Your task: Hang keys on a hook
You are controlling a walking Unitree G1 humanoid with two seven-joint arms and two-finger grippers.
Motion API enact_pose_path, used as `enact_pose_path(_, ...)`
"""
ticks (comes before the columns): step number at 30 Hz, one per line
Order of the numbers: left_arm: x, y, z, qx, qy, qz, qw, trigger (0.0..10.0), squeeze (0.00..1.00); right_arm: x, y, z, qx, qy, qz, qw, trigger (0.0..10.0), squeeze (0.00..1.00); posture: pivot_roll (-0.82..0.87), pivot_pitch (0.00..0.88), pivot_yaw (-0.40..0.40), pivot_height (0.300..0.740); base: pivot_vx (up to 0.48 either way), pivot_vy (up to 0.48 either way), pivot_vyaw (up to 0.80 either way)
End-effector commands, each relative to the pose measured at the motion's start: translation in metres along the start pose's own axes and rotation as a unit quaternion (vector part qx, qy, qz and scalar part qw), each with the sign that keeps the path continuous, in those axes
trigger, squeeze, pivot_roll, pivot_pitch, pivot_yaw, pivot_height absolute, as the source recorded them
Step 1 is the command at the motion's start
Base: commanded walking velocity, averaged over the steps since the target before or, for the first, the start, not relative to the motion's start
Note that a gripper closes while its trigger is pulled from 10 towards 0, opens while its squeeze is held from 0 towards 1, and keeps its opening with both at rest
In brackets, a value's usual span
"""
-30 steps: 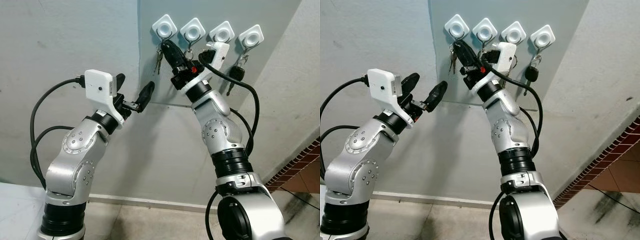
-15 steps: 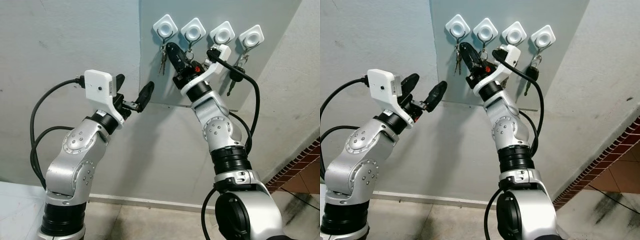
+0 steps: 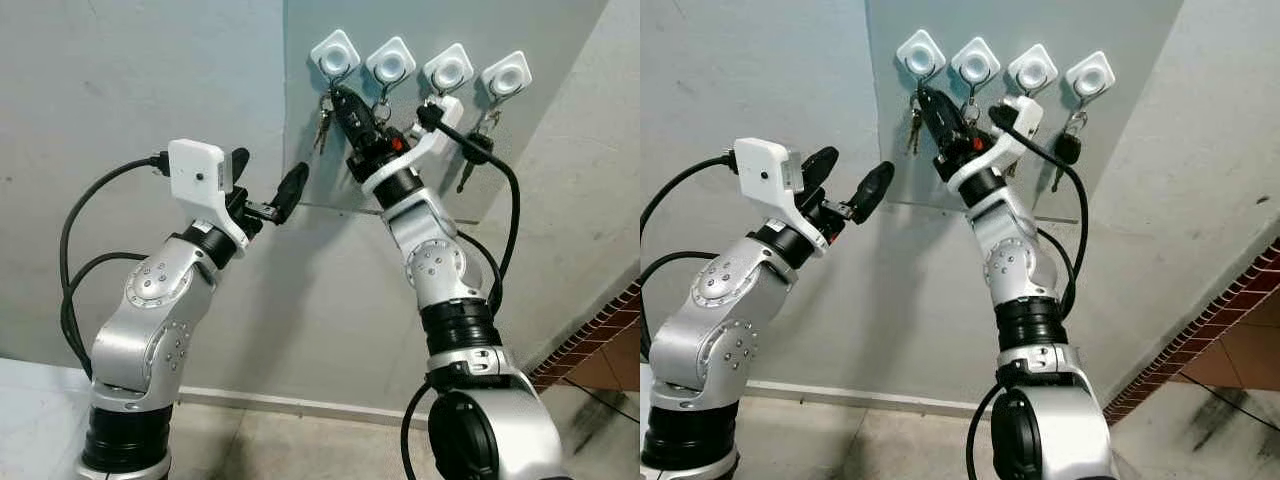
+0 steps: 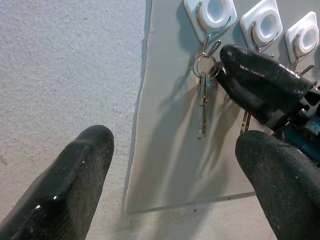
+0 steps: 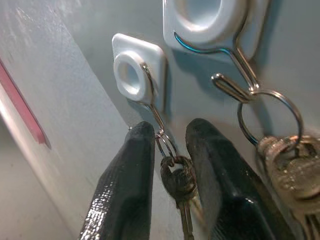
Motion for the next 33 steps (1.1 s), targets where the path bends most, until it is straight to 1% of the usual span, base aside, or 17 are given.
enact_pose_path(1, -0.001, 0.002, -0.003, 0.0, -0.004, 0.005, 1.0, 10.0, 0.0, -0.006, 0.008, 0.002, -0.003, 0.014, -0.012, 1.0, 10.0, 1.0, 0.07, 0.0, -0.043, 0.732, 0.0, 0.0, 0.0)
enact_pose_path(3, 0.0, 0.003, -0.008, 0.006, -0.007, 0.01, 1.0, 10.0, 0.0, -0.009, 0.012, 0.0, -0.002, 0.018, -0.02, 1.0, 10.0, 1.0, 0.07, 0.0, -0.043, 0.732, 0.0, 0.0, 0.0)
enact_pose_path(9, 0.006, 0.008, -0.029, 0.03, -0.004, 0.025, 0.999, 10.0, 0.0, -0.018, 0.03, -0.01, 0.009, 0.053, -0.029, 0.998, 10.0, 1.0, 0.06, 0.0, -0.039, 0.732, 0.0, 0.0, 0.0)
enact_pose_path(10, 0.011, 0.012, -0.045, 0.051, 0.001, 0.035, 0.998, 10.0, 0.0, -0.023, 0.041, -0.018, 0.018, 0.07, -0.03, 0.997, 10.0, 0.85, 0.06, 0.0, -0.037, 0.732, 0.0, 0.0, 0.0)
enact_pose_path(11, 0.011, 0.012, -0.045, 0.051, 0.001, 0.035, 0.998, 10.0, 0.0, -0.023, 0.041, -0.018, 0.018, 0.07, -0.03, 0.997, 10.0, 0.85, 0.06, 0.0, -0.037, 0.732, 0.0, 0.0, 0.0)
enact_pose_path(12, 0.012, 0.014, -0.051, 0.059, -0.006, 0.037, 0.998, 10.0, 0.0, -0.024, 0.047, -0.021, 0.024, 0.081, -0.03, 0.996, 10.0, 0.0, 0.06, 0.0, -0.037, 0.732, 0.0, 0.0, 0.0)
enact_pose_path(14, 0.011, 0.016, -0.058, 0.065, 0.0, 0.036, 0.997, 10.0, 0.0, -0.027, 0.053, -0.026, 0.036, 0.097, -0.029, 0.994, 10.0, 0.0, 0.06, 0.0, -0.037, 0.732, 0.0, 0.0, 0.0)
enact_pose_path(18, 0.01, 0.019, -0.071, 0.08, -0.005, 0.031, 0.996, 10.0, 0.0, -0.032, 0.067, -0.038, 0.068, 0.123, -0.026, 0.99, 10.0, 0.0, 0.05, 0.0, -0.03, 0.732, 0.0, 0.0, 0.0)
enact_pose_path(19, 0.01, 0.021, -0.08, 0.093, -0.005, 0.03, 0.995, 10.0, 0.0, -0.04, 0.077, -0.045, 0.087, 0.127, -0.035, 0.987, 10.0, 0.0, 0.05, 0.0, -0.029, 0.732, 0.0, 0.0, 0.0)
enact_pose_path(20, 0.01, 0.021, -0.08, 0.093, -0.005, 0.03, 0.995, 10.0, 0.0, -0.04, 0.077, -0.045, 0.087, 0.127, -0.035, 0.987, 10.0, 0.0, 0.05, 0.0, -0.029, 0.732, 0.0, 0.0, 0.0)
enact_pose_path(22, 0.011, 0.025, -0.093, 0.11, -0.007, 0.029, 0.993, 10.0, 0.0, -0.048, 0.088, -0.053, 0.109, 0.137, -0.046, 0.983, 10.0, 0.0, 0.05, 0.0, -0.028, 0.732, 0.0, 0.0, 0.0)
enact_pose_path(23, 0.013, 0.029, -0.105, 0.125, -0.01, 0.032, 0.992, 10.0, 0.0, -0.054, 0.099, -0.06, 0.127, 0.149, -0.056, 0.979, 10.0, 0.0, 0.05, 0.0, -0.027, 0.732, 0.0, 0.0, 0.0)
enact_pose_path(27, 0.016, 0.037, -0.13, 0.149, -0.004, 0.041, 0.988, 10.0, 0.0, -0.067, 0.122, -0.074, 0.16, 0.163, -0.081, 0.97, 10.0, 0.0, 0.04, 0.0, -0.024, 0.732, 0.0, 0.0, 0.0)
enact_pose_path(29, 0.018, 0.044, -0.147, 0.171, -0.006, 0.048, 0.984, 10.0, 0.0, -0.075, 0.136, -0.083, 0.184, 0.173, -0.102, 0.962, 10.0, 0.0, 0.04, 0.0, -0.021, 0.732, 0.0, 0.0, 0.0)
enact_pose_path(31, 0.02, 0.054, -0.17, 0.202, -0.012, 0.058, 0.978, 10.0, 0.0, -0.084, 0.157, -0.096, 0.213, 0.178, -0.13, 0.952, 10.0, 0.0, 0.03, 0.0, -0.017, 0.732, 0.0, 0.0, 0.0)
enact_pose_path(32, 0.02, 0.054, -0.17, 0.202, -0.012, 0.058, 0.978, 10.0, 0.0, -0.084, 0.157, -0.096, 0.213, 0.178, -0.13, 0.952, 10.0, 0.0, 0.03, 0.0, -0.017, 0.732, 0.0, 0.0, 0.0)
enact_pose_path(33, 0.023, 0.062, -0.183, 0.219, -0.009, 0.07, 0.973, 10.0, 0.0, -0.091, 0.171, -0.102, 0.232, 0.186, -0.152, 0.943, 10.0, 0.0, 0.03, 0.0, -0.015, 0.732, 0.0, 0.0, 0.0)
Point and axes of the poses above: a point about 5 cm out from each wrist's last joint towards the gripper, its own y axis pointing back from the gripper into the wrist, its own z axis along the axis of the wrist's last joint, x = y × z, the point moved 2 cm from there along -y, pointing out of the wrist towards the gripper
